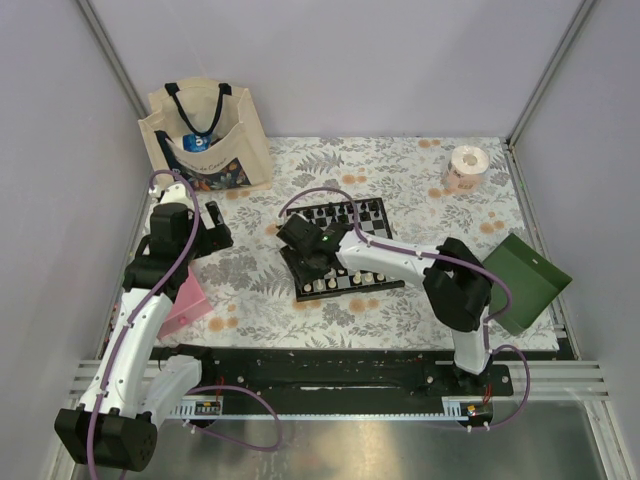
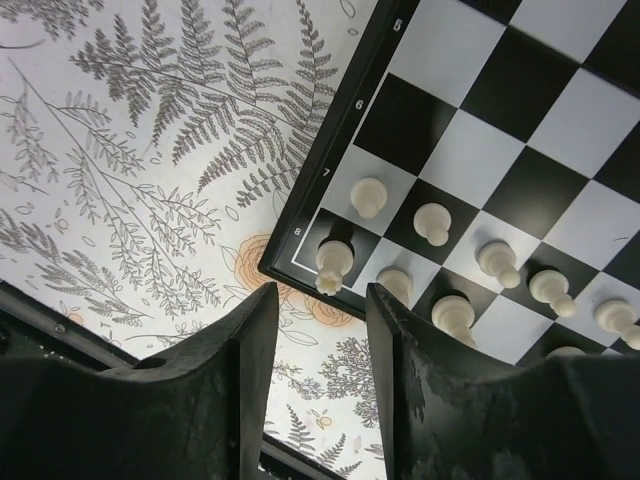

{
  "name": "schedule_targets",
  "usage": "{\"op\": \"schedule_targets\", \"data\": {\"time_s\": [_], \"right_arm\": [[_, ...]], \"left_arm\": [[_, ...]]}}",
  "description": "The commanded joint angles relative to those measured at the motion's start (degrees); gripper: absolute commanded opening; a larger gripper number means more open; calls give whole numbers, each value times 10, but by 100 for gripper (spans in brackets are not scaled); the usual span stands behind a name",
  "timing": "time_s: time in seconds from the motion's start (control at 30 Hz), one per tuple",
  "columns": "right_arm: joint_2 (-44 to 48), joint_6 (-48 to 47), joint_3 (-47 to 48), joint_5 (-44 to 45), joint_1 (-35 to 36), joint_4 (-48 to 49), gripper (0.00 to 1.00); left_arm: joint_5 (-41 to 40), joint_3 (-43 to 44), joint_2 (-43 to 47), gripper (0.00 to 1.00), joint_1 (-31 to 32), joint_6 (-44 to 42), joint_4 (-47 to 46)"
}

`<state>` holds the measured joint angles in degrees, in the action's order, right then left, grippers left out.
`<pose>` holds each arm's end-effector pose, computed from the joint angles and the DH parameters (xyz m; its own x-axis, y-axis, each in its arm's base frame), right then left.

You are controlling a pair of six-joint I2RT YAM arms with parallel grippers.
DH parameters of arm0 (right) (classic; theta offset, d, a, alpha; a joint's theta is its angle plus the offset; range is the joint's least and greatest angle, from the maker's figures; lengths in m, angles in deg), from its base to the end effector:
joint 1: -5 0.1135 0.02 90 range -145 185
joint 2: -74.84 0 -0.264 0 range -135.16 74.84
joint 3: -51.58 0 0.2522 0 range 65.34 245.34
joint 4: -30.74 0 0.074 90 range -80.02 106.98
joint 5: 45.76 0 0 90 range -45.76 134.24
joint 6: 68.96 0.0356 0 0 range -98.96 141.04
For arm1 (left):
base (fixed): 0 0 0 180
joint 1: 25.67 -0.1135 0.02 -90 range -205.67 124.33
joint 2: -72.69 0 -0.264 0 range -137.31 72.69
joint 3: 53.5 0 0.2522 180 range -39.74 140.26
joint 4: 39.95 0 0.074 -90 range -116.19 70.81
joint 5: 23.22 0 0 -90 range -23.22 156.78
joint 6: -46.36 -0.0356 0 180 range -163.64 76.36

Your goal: Set up the chess pieces on the board

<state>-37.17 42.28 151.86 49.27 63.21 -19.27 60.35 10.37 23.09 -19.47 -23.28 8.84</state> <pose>0.2227 0.3534 0.2106 -0.7313 -0.4949 -0.4693 -0.6007 0.7932 0.0995 0.1828 -0.0158 0.3147 -0.5336 -0.2898 -0.7945 -0.1814 0.9568 -0.2272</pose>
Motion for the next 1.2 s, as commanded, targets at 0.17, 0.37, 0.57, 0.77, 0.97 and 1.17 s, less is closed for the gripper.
{"op": "schedule_targets", "data": {"time_s": [0.17,0.37,0.57,0.77,0.97,1.17], "right_arm": [[79,-9,24,24,-34,11,54],[29,-11,76,9,-71,8,57],[-37,-12,145,2,-95,-4,58],[-98,-19,212,10,-109,-29,60],[-140,-21,246,13,-121,-41,60],[-165,-23,266,5,-129,-41,58]], "left_arm": [[6,-4,9,99,-3,-3,-22],[6,-4,10,99,-3,-3,-22],[5,-4,10,99,-3,-3,-23],[4,-4,10,99,-3,-4,-22],[4,-4,9,99,-3,-3,-22],[5,-3,8,99,-3,-3,-23]]}}
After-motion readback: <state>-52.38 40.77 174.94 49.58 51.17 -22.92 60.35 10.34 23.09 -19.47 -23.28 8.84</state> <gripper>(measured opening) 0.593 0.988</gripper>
